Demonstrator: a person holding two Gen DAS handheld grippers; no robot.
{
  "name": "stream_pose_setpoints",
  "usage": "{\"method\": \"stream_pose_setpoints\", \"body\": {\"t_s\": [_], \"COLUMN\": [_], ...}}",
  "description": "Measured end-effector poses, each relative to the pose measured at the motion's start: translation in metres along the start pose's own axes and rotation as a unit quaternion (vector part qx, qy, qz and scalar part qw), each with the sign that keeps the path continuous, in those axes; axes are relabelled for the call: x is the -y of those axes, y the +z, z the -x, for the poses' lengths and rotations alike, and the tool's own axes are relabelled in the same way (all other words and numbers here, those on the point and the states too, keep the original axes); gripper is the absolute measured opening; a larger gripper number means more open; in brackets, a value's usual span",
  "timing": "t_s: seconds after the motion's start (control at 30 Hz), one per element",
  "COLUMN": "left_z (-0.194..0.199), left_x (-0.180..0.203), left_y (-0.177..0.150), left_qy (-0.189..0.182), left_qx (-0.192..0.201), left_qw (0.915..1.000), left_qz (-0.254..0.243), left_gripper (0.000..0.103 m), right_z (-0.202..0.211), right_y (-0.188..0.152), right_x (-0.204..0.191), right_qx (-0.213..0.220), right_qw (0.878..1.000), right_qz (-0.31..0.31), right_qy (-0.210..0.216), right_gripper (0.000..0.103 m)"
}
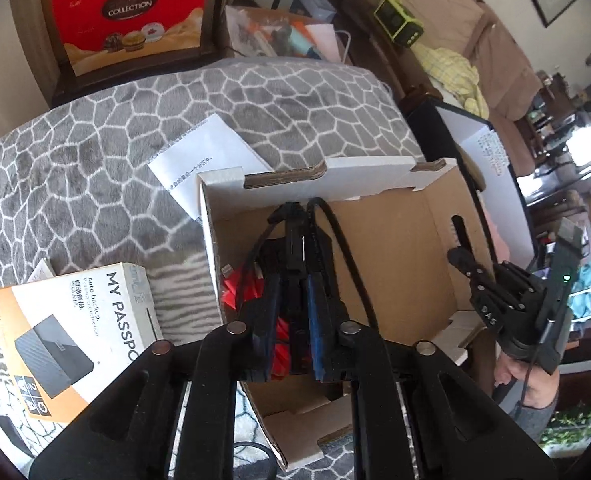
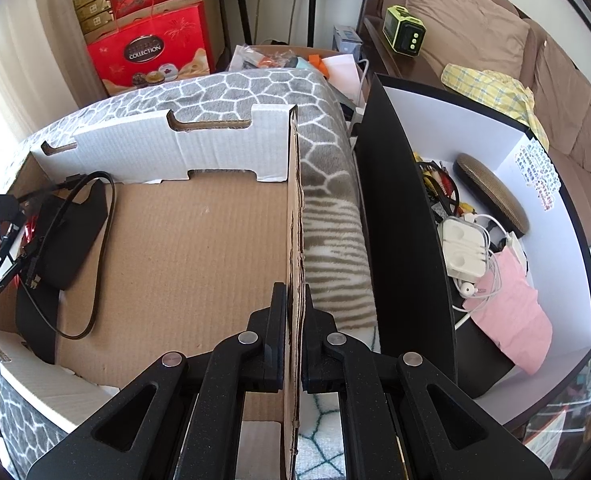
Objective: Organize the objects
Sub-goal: 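Lower the black clip into the cardboard tray and open the left gripper, then grasp the white paper leaflet on the blanket with the left gripper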
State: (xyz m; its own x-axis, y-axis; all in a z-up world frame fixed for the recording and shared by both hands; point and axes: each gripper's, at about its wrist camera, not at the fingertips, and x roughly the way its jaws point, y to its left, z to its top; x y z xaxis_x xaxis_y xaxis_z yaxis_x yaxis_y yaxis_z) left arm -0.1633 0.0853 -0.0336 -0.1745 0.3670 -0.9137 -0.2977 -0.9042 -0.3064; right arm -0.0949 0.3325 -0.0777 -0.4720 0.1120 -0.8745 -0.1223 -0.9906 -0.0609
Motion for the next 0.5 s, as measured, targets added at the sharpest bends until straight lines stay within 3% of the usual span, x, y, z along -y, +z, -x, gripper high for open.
{"method": "stream_pose_setpoints", "body": {"t_s": [0.07, 0.3, 0.33, 0.5], "left_z": [0.002, 0.034, 0.038, 0.039], "left_x": [-0.003, -0.015, -0.020, -0.045], "left_y": [0.001, 0.011, 0.014, 0.032], "left_qy": [-0.011, -0.033, -0.029, 0.021], "left_qx": [0.005, 0.043, 0.050, 0.063], "left_qw": [0.9999, 0.9984, 0.9980, 0.9965], "left_qz": [0.009, 0.018, 0.025, 0.050], "left_gripper": [0.036, 0.048, 0.053, 0.053], "right_z": [0.000, 0.000, 0.000, 0.000], "right_y": [0.000, -0.001, -0.001, -0.002], "right_x": [0.000, 0.000, -0.001, -0.003], "right_qx": [0.000, 0.001, 0.000, -0.002], "right_qw": [1.000, 1.000, 1.000, 1.000], "right_qz": [0.000, 0.000, 0.000, 0.006], "right_qy": [-0.001, -0.002, -0.003, -0.010], "right_gripper": [0.004, 0.004, 0.004, 0.004]}}
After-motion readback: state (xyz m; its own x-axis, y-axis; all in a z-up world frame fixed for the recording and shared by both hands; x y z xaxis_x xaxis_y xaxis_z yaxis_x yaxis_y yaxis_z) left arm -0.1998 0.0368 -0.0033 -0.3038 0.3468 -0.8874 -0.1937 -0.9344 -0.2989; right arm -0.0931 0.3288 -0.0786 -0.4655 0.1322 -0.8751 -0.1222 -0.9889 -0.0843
